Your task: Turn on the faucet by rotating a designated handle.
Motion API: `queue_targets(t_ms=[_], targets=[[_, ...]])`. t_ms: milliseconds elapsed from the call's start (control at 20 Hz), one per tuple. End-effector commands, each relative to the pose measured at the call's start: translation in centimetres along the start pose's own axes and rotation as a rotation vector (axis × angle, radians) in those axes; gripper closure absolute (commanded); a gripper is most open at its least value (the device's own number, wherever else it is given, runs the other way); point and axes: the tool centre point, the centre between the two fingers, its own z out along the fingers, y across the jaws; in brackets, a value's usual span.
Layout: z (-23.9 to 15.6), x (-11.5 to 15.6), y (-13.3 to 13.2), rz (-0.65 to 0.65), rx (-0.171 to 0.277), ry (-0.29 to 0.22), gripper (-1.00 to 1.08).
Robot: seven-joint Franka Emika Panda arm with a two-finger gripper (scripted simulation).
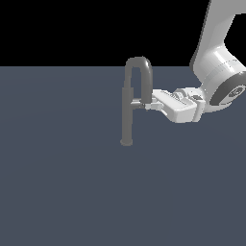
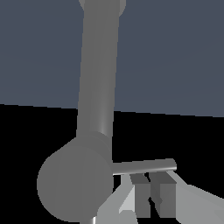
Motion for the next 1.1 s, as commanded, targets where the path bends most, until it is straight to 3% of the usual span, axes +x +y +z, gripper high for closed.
queue_targets(t_ms=[0, 100, 150, 750, 800, 850, 1050], targets=[[0.0, 3.6, 0.8, 0.049, 0.014, -0.004, 1.08], [0.0, 4.2, 0.8, 0.054, 0.015, -0.004, 1.08], [0.0, 0.4, -0.2, -0.004, -0.003, -0.005, 1.08], [0.0, 5.9, -1.3, 0.053, 0.014, -0.005, 1.08], [0.0, 5.9, -1.3, 0.053, 0.014, -0.005, 1.08], [-0.2, 1.6, -0.6, 0.013, -0.03, -0.033, 1.08], [-0.2, 2.9, -1.5, 0.024, -0.018, -0.026, 1.08]])
